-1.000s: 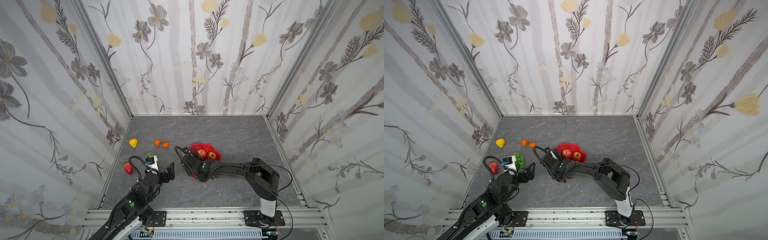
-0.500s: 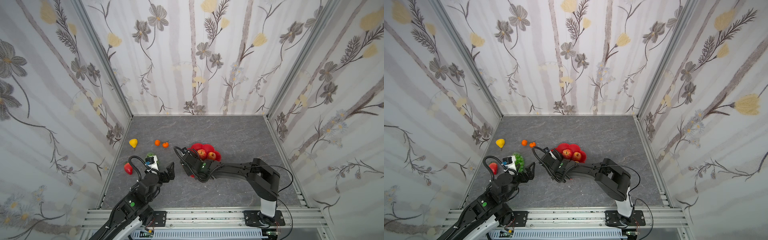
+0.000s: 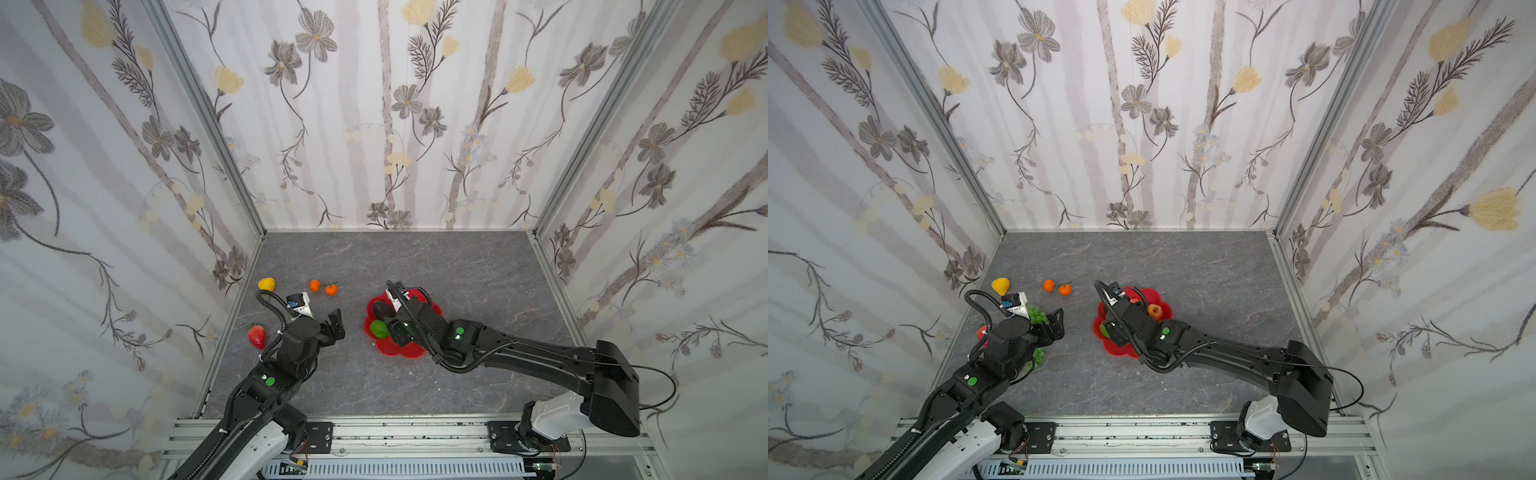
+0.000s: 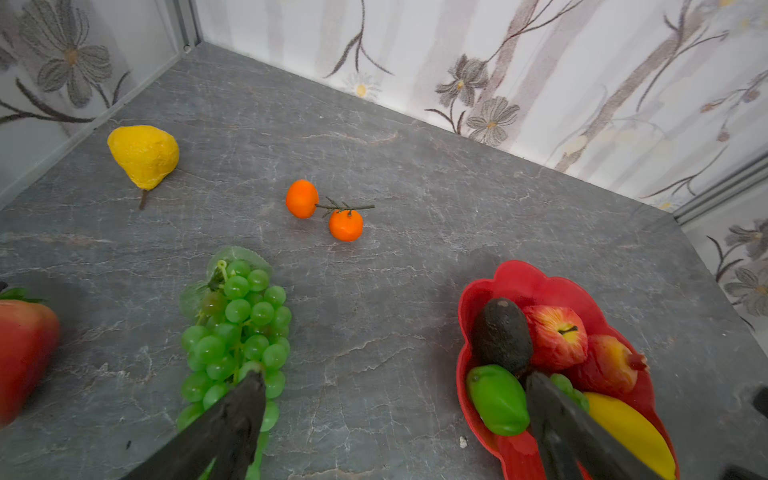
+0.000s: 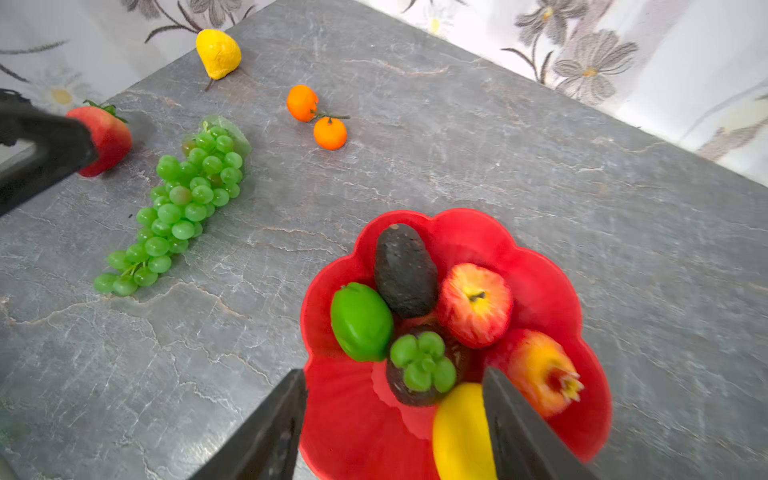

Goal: Place and organize the fake fruits in the fruit bowl
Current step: 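Release the pepper with right gripper while left arm reaches toward the pear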

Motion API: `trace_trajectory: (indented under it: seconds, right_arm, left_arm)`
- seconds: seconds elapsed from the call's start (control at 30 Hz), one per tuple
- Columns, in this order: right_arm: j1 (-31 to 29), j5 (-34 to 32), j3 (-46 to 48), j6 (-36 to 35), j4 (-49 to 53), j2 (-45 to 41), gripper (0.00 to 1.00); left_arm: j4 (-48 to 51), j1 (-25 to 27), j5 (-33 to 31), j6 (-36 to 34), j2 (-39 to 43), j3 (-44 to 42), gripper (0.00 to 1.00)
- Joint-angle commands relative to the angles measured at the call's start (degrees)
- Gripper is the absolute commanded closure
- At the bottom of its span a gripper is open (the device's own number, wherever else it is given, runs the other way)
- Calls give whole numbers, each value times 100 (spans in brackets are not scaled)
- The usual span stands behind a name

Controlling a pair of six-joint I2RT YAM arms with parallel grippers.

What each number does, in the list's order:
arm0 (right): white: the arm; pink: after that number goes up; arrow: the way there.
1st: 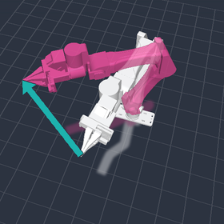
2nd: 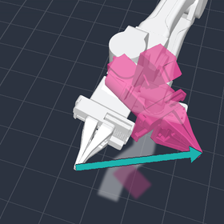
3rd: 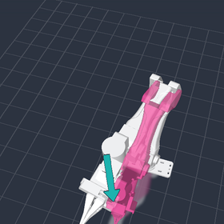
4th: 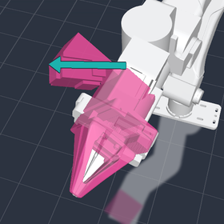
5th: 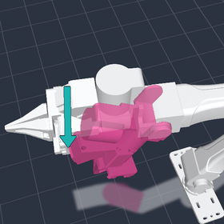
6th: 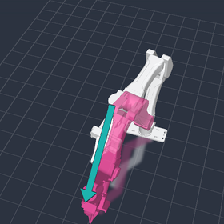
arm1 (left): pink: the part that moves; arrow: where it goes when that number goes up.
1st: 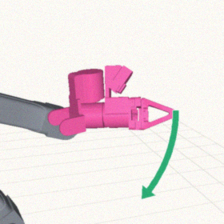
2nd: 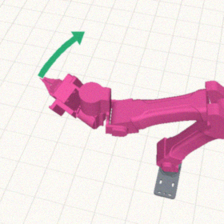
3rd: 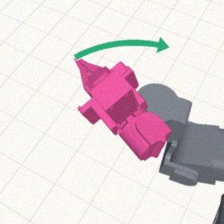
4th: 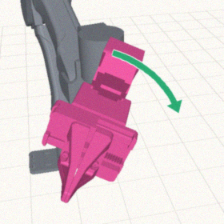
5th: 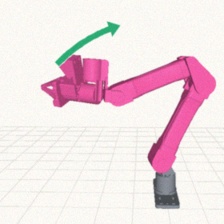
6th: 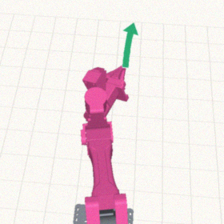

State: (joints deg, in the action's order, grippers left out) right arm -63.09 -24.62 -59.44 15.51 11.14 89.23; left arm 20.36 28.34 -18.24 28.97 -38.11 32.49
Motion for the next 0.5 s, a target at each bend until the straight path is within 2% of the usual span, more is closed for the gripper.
trace_trajectory:
  seconds: [0.0, 0.07, 0.17, 0.27, 0.4, 0.47]
  right_arm:
    - [156, -398, 506, -119, -280, -589, 28]
    - [342, -458, 976, -26, -460, -1066, 25]
    - [660, -157, 1703, 144, -882, -1844, 21]
    - [923, 66, 2465, 343, -1397, -2580, 18]
    - [1144, 107, 3079, 503, -1750, -3087, 15]
    - [1197, 113, 3331, 506, -1925, -3175, 14]
  left_arm:
    - [313, -482, 571, 129, -649, 443, 1]
    - [539, -883, 637, 129, -1147, 768, 1]
    - [889, -1280, 161, 41, -1999, 1231, 0]
    - [976, -1717, 107, 38, -2687, 1594, 0]
    - [958, -2095, -89, -147, -3447, 2174, 0]
    - [1187, -2295, -144, -324, -4014, 2730, 1]
